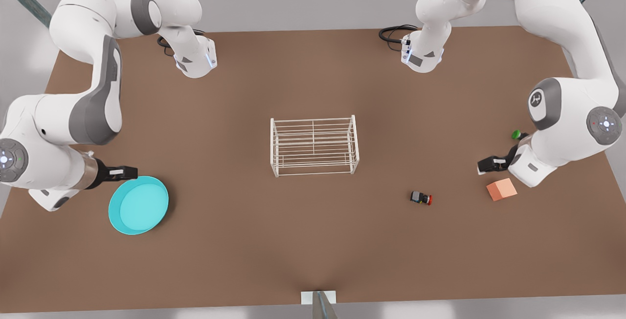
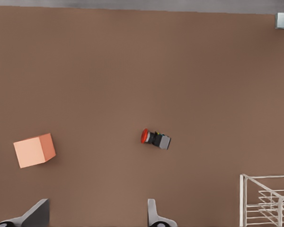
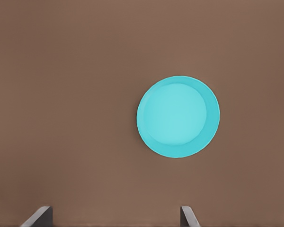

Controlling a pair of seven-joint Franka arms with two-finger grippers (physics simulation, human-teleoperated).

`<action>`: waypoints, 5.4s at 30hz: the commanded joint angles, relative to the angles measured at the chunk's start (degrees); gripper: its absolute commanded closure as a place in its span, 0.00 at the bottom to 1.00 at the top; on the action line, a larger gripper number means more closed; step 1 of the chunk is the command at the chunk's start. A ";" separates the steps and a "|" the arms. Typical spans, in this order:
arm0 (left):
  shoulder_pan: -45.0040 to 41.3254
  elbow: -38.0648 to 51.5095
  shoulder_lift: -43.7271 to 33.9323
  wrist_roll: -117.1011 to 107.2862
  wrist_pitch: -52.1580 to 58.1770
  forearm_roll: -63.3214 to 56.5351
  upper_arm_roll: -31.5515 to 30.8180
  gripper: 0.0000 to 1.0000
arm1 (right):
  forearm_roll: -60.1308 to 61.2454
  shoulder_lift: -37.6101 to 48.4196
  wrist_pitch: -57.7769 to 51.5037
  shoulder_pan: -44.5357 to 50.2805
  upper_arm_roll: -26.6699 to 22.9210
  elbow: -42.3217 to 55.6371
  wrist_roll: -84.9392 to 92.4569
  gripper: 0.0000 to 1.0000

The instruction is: Place the plate on the shelf with right arm and place the red button switch in the plate with left arm

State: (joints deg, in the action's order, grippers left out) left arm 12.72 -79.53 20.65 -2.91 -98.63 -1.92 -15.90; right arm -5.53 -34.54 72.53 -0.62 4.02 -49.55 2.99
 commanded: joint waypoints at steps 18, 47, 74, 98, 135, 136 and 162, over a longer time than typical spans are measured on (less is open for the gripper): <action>-9.38 -17.15 3.61 -74.78 -33.65 -10.20 -0.36 0.00 | 15.82 -10.81 28.36 -9.48 -0.51 -22.26 15.02 0.00; -10.00 -21.46 13.01 -95.26 -35.32 -14.07 0.96 0.00 | 21.09 -19.07 39.62 -16.08 -11.76 -23.58 39.90 0.67; -12.02 -17.59 19.95 -95.35 -33.56 -16.27 0.96 0.00 | 21.62 -1.32 23.01 -0.96 -12.99 -23.40 33.04 0.85; -10.96 -15.66 21.97 -95.00 -33.83 -18.38 1.31 0.00 | 21.18 9.49 7.28 31.29 -12.02 -30.26 4.39 0.82; -10.17 -15.66 21.18 -96.23 -32.07 -18.20 0.96 0.56 | 8.26 12.74 10.70 23.74 -14.92 -22.26 3.69 0.00; -10.17 -15.66 21.01 -96.31 -31.98 -18.11 0.96 0.56 | 8.26 12.30 10.70 23.12 -15.36 -22.35 4.04 0.00; -10.87 -12.40 3.25 -108.88 -1.83 -6.69 -20.75 0.56 | 11.95 13.36 -3.97 17.67 -16.50 -18.39 3.16 0.00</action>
State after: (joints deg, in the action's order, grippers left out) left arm 2.83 -92.19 23.93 -101.64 -103.46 -9.01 -36.30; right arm 6.36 -21.26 69.27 17.05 -12.43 -67.96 5.06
